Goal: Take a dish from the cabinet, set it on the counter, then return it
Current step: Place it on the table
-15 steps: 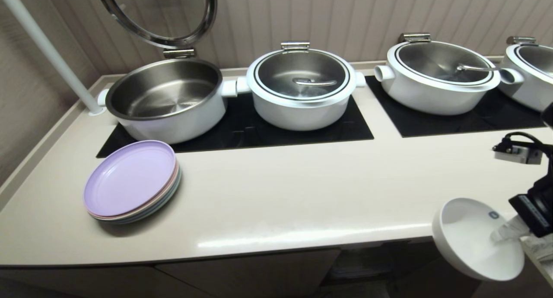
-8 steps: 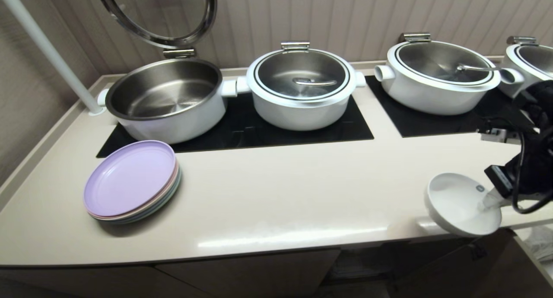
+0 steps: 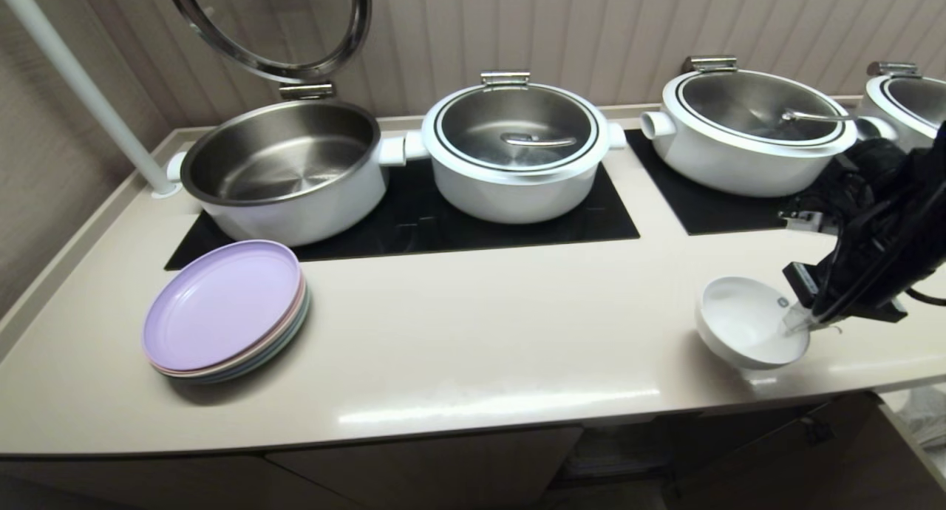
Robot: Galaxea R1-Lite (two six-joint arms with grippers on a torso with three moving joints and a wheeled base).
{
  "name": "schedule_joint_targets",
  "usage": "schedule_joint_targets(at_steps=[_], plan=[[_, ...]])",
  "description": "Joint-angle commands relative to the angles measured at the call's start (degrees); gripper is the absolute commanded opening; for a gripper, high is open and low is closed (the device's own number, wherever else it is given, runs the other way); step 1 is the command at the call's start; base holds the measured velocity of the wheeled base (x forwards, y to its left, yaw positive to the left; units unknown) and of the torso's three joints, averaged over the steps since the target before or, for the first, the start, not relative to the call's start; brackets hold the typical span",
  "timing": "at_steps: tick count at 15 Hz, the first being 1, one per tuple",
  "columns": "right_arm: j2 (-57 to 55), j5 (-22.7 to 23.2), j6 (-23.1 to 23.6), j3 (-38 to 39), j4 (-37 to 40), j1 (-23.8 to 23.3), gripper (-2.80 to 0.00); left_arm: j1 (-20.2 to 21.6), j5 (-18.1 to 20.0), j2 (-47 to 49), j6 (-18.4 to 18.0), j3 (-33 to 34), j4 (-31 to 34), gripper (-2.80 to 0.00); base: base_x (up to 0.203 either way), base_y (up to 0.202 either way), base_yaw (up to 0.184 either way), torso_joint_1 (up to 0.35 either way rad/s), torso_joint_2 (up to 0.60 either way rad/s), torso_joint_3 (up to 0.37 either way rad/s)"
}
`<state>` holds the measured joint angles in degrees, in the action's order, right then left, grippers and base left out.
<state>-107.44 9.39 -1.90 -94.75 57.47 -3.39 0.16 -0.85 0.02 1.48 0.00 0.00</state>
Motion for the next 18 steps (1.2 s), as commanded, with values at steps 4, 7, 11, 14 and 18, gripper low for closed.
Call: schedule_joint_targets(at_steps=[4, 7, 11, 14, 18], plan=[[-2.0, 0.1, -0.1, -0.6, -0.7, 0.8, -2.80, 0.0, 0.0, 0.0, 0.0, 0.0, 0.0, -2.80, 0.000, 0.000, 0.000, 0.000, 0.00, 0.000], [-2.0, 0.1, -1.4, -0.6, -0.7, 1.4, -2.80, 0.0, 0.0, 0.0, 0.0, 0.0, 0.0, -2.80, 0.000, 0.000, 0.000, 0.000, 0.00, 0.000], [-2.0, 0.1, -1.4, -0.5, -0.8, 1.7, -2.80, 0.0, 0.0, 0.0, 0.0, 0.0, 0.0, -2.80, 0.000, 0.000, 0.000, 0.000, 0.00, 0.000], [-2.3, 0.0, -1.3, -0.4, -0.8, 1.7, -2.80, 0.0, 0.0, 0.0, 0.0, 0.0, 0.0, -2.80, 0.000, 0.000, 0.000, 0.000, 0.00, 0.000], [-2.7, 0.0, -1.3, -0.5, -0.8, 1.7, -2.80, 0.0, 0.0, 0.0, 0.0, 0.0, 0.0, -2.80, 0.000, 0.000, 0.000, 0.000, 0.00, 0.000]])
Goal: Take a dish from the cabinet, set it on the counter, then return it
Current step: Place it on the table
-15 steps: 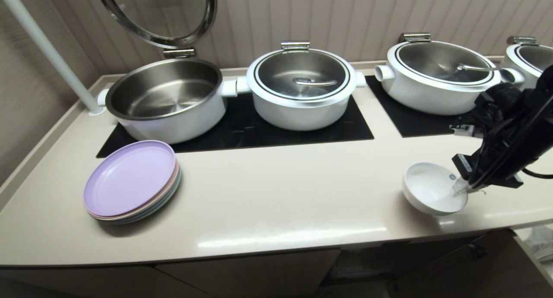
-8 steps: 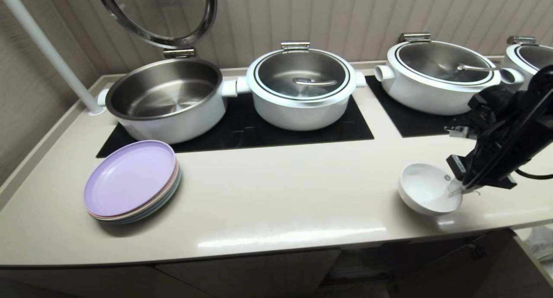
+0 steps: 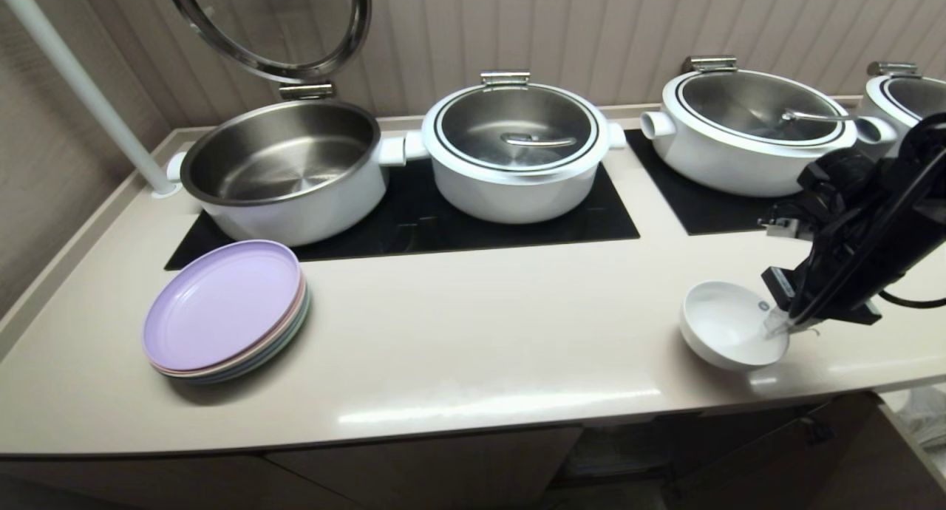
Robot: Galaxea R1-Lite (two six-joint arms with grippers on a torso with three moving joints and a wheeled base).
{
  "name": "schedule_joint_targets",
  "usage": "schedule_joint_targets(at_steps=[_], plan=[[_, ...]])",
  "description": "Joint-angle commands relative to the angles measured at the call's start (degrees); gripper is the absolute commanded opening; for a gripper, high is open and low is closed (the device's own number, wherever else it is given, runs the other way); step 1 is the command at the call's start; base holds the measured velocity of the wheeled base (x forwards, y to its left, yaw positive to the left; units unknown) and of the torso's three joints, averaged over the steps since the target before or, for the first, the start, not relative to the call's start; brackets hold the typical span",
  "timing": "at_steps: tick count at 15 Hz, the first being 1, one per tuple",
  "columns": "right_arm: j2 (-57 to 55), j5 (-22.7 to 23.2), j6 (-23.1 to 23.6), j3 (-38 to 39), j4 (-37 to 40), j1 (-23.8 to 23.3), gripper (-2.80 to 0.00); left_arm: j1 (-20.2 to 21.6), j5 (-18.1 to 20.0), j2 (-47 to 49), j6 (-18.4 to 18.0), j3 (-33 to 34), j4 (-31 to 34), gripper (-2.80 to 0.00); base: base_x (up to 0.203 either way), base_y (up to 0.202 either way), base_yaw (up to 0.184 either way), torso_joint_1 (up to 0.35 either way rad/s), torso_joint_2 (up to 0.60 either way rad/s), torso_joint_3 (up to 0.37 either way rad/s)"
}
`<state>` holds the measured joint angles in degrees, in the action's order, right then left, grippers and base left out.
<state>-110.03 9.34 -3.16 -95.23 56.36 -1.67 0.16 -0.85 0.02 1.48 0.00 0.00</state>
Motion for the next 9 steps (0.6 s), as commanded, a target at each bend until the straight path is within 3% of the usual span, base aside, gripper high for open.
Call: schedule_joint_targets(at_steps=[1, 9], plan=[[-0.2, 0.1, 0.0, 0.0, 0.3, -0.1, -2.80, 0.0, 0.0, 0.0, 0.0, 0.0, 0.0, -2.80, 0.000, 0.000, 0.000, 0.000, 0.00, 0.000], [-1.3, 0.1, -0.9, -0.1, 0.2, -0.1, -2.80, 0.0, 0.0, 0.0, 0.0, 0.0, 0.0, -2.80, 0.000, 0.000, 0.000, 0.000, 0.00, 0.000]])
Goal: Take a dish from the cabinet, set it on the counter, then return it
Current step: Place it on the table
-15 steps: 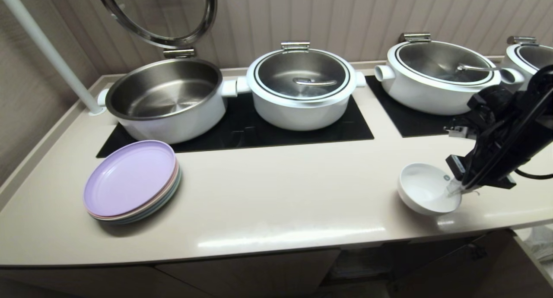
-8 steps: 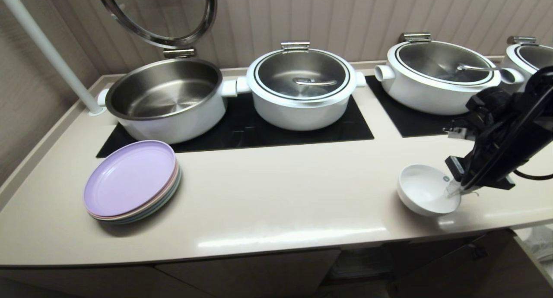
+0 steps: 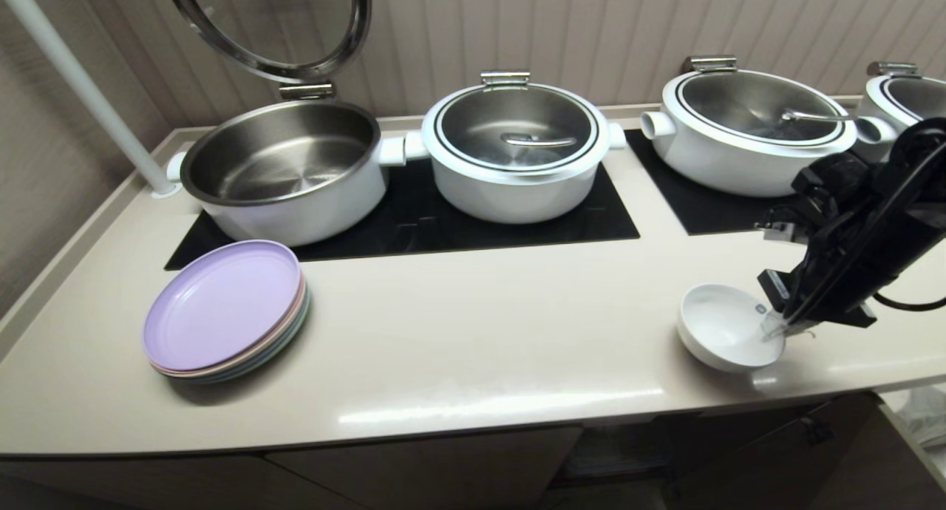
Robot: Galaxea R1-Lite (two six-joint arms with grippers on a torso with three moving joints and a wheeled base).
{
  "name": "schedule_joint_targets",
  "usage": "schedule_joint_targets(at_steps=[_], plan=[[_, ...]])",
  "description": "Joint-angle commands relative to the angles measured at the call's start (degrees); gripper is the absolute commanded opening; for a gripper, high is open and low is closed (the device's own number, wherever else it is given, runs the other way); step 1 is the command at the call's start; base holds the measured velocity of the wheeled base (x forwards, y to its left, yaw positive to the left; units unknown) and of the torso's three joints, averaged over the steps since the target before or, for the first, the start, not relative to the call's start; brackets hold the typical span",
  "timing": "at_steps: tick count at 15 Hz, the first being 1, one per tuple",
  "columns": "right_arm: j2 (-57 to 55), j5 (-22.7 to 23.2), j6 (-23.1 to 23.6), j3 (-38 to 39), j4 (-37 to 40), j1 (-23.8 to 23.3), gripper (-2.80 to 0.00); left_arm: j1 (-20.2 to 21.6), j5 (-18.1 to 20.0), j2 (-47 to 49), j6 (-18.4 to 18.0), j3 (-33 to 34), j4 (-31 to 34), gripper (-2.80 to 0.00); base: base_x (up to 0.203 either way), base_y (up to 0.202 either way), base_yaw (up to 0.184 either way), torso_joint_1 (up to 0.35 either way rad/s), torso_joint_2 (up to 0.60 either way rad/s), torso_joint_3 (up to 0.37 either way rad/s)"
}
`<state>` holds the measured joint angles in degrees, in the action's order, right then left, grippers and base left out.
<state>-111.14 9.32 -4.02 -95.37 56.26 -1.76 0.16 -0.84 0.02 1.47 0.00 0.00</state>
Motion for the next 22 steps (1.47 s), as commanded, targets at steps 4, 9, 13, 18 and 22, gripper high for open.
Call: schedule_joint_targets(at_steps=[4, 9, 13, 18, 22], plan=[[-0.3, 0.1, 0.0, 0.0, 0.3, 0.1, -2.80, 0.0, 0.0, 0.0, 0.0, 0.0, 0.0, -2.80, 0.000, 0.000, 0.000, 0.000, 0.00, 0.000], [-0.3, 0.0, -0.2, 0.1, 0.3, 0.0, -2.80, 0.0, 0.0, 0.0, 0.0, 0.0, 0.0, -2.80, 0.000, 0.000, 0.000, 0.000, 0.00, 0.000], [-0.2, 0.0, -0.2, 0.4, 0.4, 0.0, -2.80, 0.0, 0.0, 0.0, 0.0, 0.0, 0.0, -2.80, 0.000, 0.000, 0.000, 0.000, 0.00, 0.000], [-0.2, 0.0, -0.2, 0.4, 0.3, 0.0, -2.80, 0.0, 0.0, 0.0, 0.0, 0.0, 0.0, -2.80, 0.000, 0.000, 0.000, 0.000, 0.00, 0.000], [-0.3, -0.1, -0.2, 0.5, 0.3, 0.0, -2.80, 0.0, 0.0, 0.0, 0.0, 0.0, 0.0, -2.80, 0.000, 0.000, 0.000, 0.000, 0.00, 0.000]])
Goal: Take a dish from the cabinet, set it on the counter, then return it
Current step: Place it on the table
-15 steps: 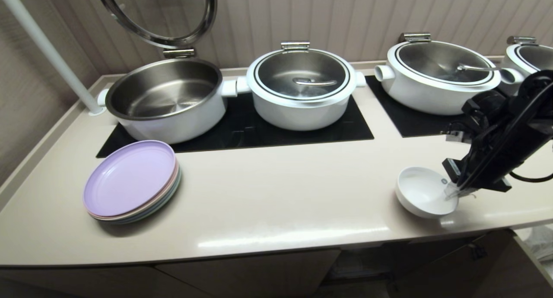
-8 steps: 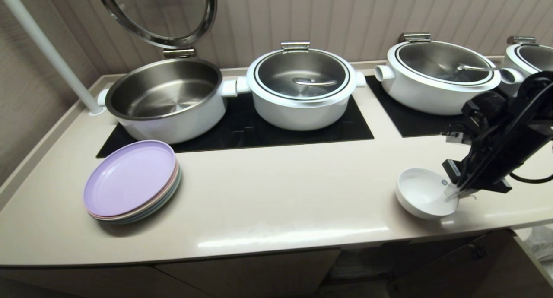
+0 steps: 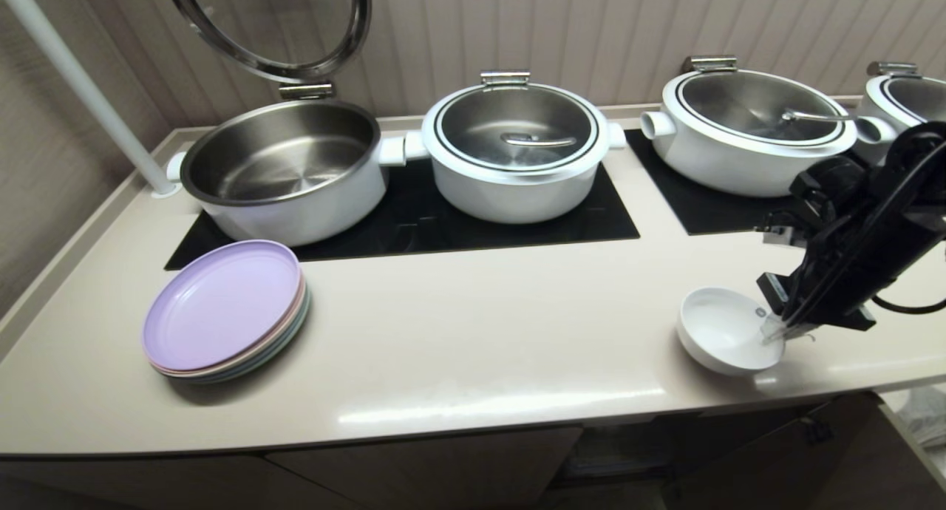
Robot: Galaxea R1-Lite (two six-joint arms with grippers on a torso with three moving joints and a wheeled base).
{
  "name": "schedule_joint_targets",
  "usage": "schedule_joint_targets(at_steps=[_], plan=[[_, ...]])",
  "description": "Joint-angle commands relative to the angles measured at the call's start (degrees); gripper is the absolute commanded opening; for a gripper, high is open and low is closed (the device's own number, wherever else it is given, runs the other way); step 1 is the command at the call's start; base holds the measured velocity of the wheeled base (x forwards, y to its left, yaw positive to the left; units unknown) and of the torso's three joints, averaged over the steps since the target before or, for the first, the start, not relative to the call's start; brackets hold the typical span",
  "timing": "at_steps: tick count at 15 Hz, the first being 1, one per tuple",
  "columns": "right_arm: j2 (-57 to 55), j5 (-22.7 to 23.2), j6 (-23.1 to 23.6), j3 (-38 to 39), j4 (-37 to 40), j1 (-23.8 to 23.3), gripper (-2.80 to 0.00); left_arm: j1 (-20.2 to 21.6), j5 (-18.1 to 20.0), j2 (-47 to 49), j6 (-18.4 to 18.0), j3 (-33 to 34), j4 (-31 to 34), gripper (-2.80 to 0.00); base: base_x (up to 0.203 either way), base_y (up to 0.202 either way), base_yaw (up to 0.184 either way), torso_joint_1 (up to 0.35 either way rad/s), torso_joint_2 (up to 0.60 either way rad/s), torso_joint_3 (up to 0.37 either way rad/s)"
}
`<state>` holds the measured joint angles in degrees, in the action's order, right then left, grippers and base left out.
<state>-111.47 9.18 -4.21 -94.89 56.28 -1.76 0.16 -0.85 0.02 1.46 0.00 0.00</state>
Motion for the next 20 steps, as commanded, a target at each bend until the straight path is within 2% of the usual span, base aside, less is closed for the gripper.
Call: schedule_joint_targets(at_steps=[1, 3, 4, 20], plan=[[0.0, 0.0, 0.0, 0.1, 0.3, 0.0, -2.80, 0.0, 0.0, 0.0, 0.0, 0.0, 0.0, -2.80, 0.000, 0.000, 0.000, 0.000, 0.00, 0.000], [0.1, 0.1, 0.0, 0.1, 0.4, 0.0, -2.80, 0.0, 0.0, 0.0, 0.0, 0.0, 0.0, -2.80, 0.000, 0.000, 0.000, 0.000, 0.00, 0.000], [0.1, 0.0, -0.1, 0.1, 0.3, 0.0, 0.00, 0.0, 0.0, 0.0, 0.0, 0.0, 0.0, -2.80, 0.000, 0.000, 0.000, 0.000, 0.00, 0.000], [0.3, 0.2, -1.5, -0.2, -2.1, 0.1, 0.00, 0.0, 0.0, 0.0, 0.0, 0.0, 0.0, -2.80, 0.000, 0.000, 0.000, 0.000, 0.00, 0.000]])
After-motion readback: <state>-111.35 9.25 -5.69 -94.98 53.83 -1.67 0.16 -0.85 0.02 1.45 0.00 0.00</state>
